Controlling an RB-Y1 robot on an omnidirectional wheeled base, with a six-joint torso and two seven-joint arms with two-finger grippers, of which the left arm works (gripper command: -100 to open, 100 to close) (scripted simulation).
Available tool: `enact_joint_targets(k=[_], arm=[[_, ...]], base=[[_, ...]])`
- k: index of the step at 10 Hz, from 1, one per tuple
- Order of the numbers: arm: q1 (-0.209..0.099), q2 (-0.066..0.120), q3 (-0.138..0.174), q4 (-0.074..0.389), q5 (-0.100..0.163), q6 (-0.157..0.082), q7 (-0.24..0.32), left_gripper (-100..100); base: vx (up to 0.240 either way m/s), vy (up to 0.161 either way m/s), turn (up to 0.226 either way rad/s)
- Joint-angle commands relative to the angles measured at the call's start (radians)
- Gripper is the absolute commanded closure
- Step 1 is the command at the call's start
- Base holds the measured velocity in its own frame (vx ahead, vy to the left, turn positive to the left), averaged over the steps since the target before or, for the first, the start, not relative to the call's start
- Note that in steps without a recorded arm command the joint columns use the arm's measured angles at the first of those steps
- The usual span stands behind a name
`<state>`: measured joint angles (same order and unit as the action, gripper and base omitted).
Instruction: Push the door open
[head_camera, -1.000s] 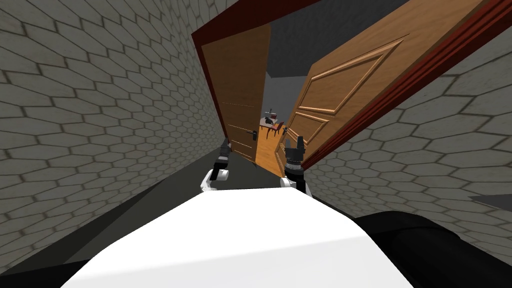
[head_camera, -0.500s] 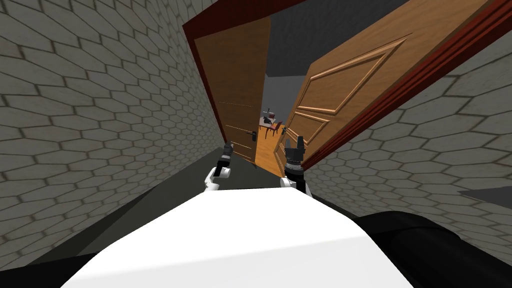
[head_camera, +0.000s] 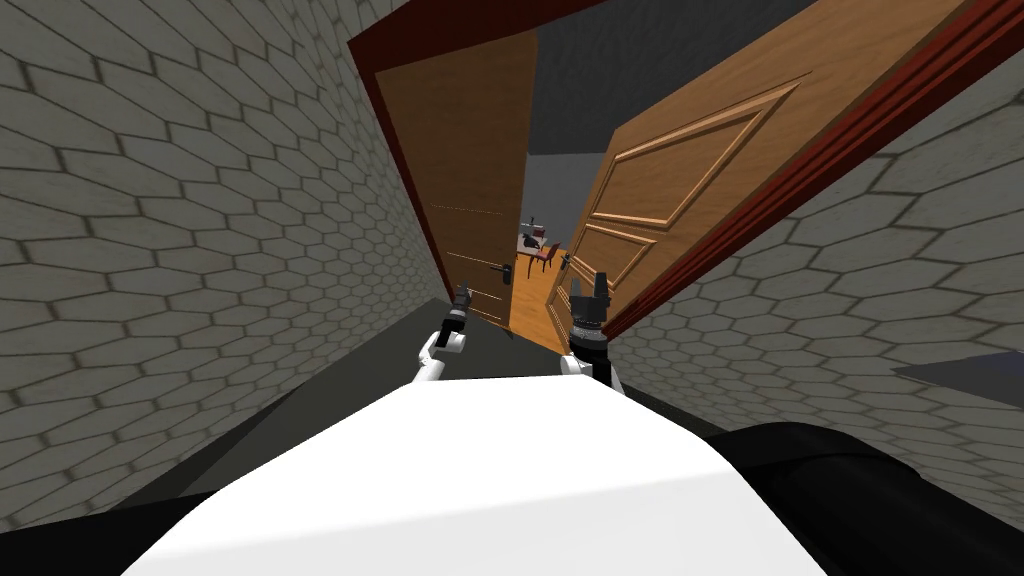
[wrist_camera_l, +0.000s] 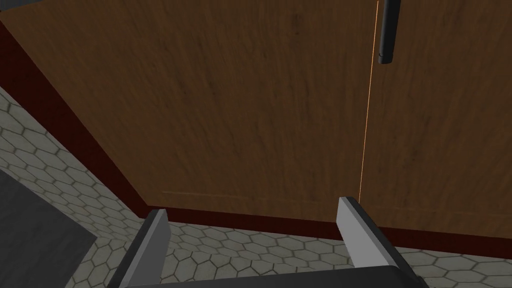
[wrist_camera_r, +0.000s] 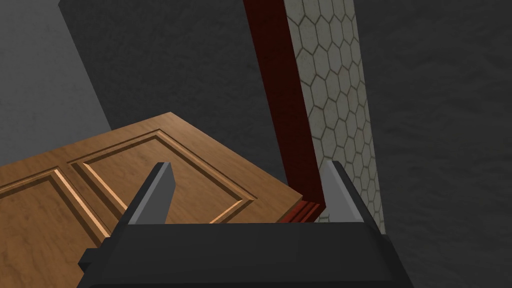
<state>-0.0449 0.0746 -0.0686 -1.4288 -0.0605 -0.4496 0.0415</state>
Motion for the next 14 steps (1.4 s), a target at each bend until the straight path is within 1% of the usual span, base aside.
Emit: enact_joint_targets(k=[1,2,3,4,5,10,11,14], arm=[[-0.025,-0.002,-0.003,0.048,-0.003,0.005,0.009,-100],[-0.045,-0.004,-0.004,0.078,-0.005,0.006,0.015,-100],[-0.045,-0.004,-0.004,0.082,-0.005,0.006,0.015,-100],[-0.065,-0.006,-0.005,0.116,-0.007,0.008,0.020,-100],[-0.065,-0.006,-0.005,0.116,-0.007,0.008,0.020,-100],[-0.158,-0.019,-0.009,0.278,-0.016,0.016,0.044,-100],[-0.158,-0.019,-0.009,0.278,-0.016,0.016,0.044,-100],[-0.209,-0.029,-0.011,0.365,-0.021,0.020,0.057,-100]], base=[[0.098,0.072,-0.108],[0.084,0.073,-0.095],[0.045,0.053,-0.028],[0.032,0.040,-0.054],[0.026,0.029,-0.040],[0.069,0.067,-0.090],[0.055,0.058,-0.035],[0.048,0.057,-0.079]])
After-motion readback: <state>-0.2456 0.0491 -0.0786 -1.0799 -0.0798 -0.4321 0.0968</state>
